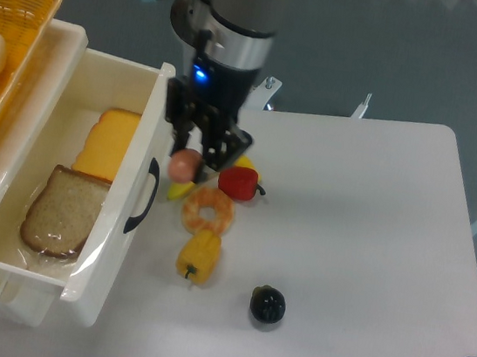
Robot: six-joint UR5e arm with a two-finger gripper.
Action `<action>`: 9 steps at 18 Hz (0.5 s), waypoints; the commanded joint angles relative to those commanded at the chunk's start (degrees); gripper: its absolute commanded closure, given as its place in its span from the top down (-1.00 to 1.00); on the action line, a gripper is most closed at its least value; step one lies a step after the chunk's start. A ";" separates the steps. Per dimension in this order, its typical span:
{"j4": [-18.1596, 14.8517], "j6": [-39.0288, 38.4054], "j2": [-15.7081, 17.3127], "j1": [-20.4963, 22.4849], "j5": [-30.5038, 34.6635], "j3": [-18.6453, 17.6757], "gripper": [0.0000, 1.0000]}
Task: Place the egg in the upper white drawer
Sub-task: 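Lift the egg and carry it over the white drawer, then lower the egg into the drawer beside the cheese slice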
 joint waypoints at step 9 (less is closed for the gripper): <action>-2.11 2.81 2.64 -5.10 2.02 -2.02 -0.39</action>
